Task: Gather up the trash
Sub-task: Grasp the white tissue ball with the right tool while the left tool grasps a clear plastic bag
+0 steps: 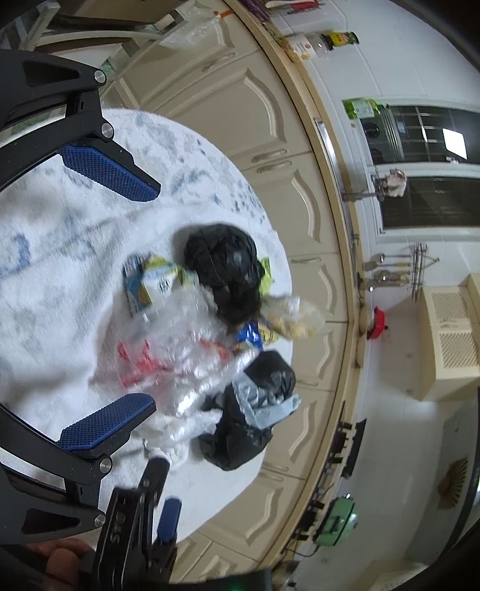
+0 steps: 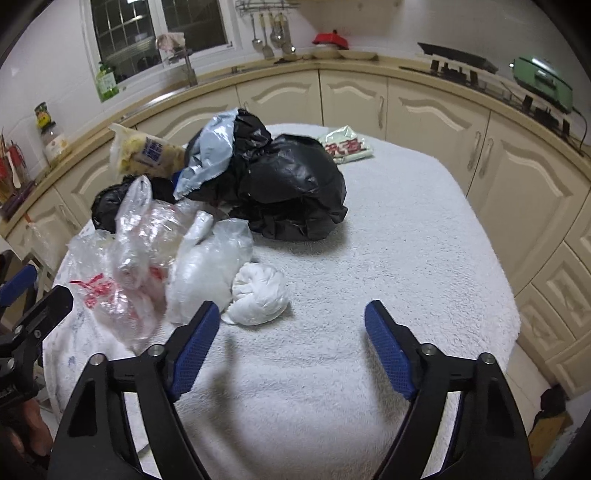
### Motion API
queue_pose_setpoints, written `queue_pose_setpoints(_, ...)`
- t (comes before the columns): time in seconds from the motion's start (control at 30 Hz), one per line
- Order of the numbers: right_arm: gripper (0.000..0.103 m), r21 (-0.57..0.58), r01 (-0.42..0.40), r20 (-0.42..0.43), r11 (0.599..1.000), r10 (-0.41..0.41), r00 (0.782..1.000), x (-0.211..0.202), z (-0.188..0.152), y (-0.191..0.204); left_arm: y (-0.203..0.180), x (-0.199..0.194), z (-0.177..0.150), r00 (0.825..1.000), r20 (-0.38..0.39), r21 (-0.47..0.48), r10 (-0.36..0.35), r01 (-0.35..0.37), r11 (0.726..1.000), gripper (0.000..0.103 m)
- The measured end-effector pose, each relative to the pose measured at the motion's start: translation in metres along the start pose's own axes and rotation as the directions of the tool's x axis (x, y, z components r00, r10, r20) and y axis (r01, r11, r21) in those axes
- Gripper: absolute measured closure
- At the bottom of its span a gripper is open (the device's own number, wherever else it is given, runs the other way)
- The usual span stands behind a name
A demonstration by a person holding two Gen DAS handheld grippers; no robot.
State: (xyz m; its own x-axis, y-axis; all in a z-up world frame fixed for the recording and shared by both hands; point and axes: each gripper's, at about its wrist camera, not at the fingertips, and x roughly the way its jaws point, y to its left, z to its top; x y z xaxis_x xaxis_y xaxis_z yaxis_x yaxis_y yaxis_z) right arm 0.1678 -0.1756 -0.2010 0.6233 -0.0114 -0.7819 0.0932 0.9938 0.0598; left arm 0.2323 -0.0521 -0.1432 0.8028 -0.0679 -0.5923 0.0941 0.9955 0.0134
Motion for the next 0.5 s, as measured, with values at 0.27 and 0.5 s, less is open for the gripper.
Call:
queue_pose_setpoints(0.27, 0.042, -0.035, -0.065, -0.025, 0.997, 0.064, 0.998, 0.019, 0.012, 0.008, -0.025, 0.034, 0.015, 1.0, -0.004, 0.061, 0.016, -0.015, 0.998, 0.001)
queue_pose_setpoints(0.5, 0.056, -0.047, -0.147, -0.049, 0.988, 0.145, 0.988, 0.029, 0.022, 0.008, -0.027, 0.072, 0.028, 0.997, -0.064, 0.098, -0.042, 0.048, 0.994, 0.002)
